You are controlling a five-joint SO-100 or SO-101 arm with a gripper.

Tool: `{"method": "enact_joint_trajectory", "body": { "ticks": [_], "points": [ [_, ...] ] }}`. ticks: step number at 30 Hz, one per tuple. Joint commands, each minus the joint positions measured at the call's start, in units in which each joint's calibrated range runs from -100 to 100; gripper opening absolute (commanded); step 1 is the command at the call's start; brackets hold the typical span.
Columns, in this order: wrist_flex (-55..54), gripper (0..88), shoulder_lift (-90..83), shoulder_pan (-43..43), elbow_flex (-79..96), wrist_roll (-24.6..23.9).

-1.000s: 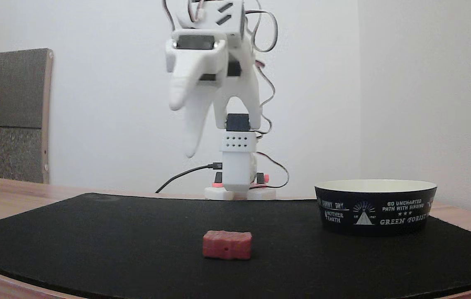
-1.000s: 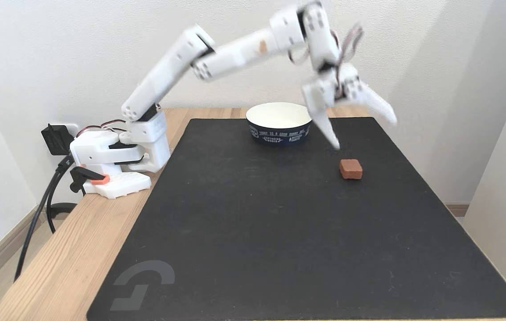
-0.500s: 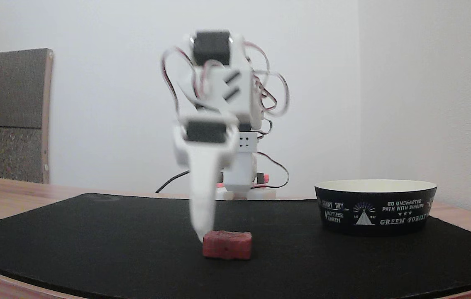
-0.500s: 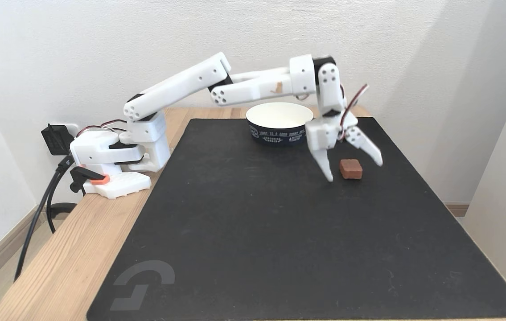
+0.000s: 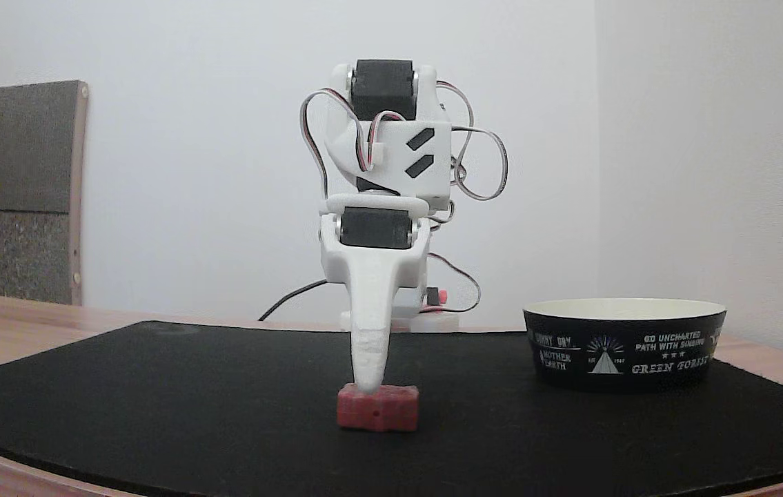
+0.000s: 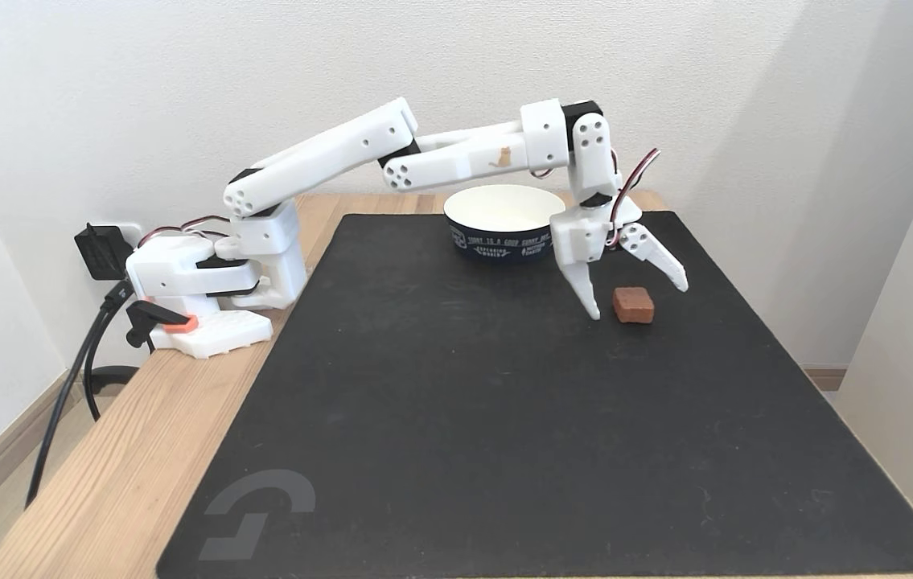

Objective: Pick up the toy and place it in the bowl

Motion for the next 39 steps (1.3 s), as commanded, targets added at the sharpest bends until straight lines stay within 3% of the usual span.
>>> {"method": "enact_joint_trajectory", "body": {
  "ticks": [1, 7, 24, 30, 39],
  "points": [
    [0.04, 39.6, 0.46, -0.33, 0.2, -0.73],
    [0.04, 22.8, 0.54, -0.33, 0.29, -0.73],
    [-0.72, 21.9, 2.79, -0.25, -0.43, -0.73],
    [-1.73, 7.9, 5.04, -0.25, -0.43, -0.73],
    [-1.99, 6.6, 4.46, -0.16, -0.52, -0.78]
  ]
}}
